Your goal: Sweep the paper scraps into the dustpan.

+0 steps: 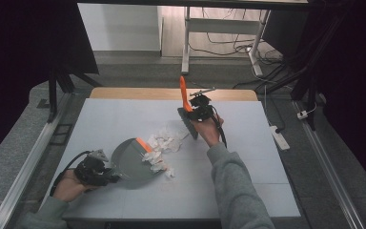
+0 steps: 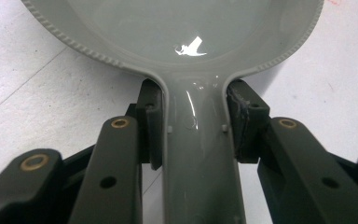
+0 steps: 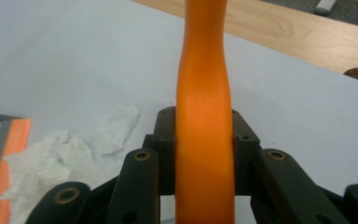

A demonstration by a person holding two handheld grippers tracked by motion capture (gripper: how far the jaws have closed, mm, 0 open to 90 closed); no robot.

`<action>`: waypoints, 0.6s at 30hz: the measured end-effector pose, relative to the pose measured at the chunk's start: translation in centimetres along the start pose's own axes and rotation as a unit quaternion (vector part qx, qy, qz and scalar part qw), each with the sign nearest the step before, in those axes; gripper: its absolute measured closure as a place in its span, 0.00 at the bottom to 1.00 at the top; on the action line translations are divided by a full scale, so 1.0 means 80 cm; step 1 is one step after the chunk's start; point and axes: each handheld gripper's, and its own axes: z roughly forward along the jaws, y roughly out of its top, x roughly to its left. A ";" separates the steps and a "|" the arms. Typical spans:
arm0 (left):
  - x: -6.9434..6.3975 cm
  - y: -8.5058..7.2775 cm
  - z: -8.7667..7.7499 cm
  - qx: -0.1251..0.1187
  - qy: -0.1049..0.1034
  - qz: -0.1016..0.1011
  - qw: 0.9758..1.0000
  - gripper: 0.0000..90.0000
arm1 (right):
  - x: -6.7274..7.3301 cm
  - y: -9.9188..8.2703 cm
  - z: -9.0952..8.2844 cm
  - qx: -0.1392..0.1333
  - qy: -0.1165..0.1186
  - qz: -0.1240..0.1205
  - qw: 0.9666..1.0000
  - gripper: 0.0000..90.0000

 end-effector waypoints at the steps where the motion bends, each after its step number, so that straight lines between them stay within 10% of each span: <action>1: 0.000 0.000 0.000 0.000 -0.001 0.001 1.000 0.69 | -0.001 0.000 0.004 0.004 0.000 -0.001 1.000 0.78; 8: -0.002 0.000 0.000 0.003 -0.005 0.008 1.000 0.69 | 0.014 0.002 0.023 0.023 0.021 0.001 1.000 0.78; 18: -0.004 0.001 0.001 0.002 -0.008 0.012 1.000 0.69 | 0.096 -0.001 0.040 0.047 0.090 -0.060 0.993 0.78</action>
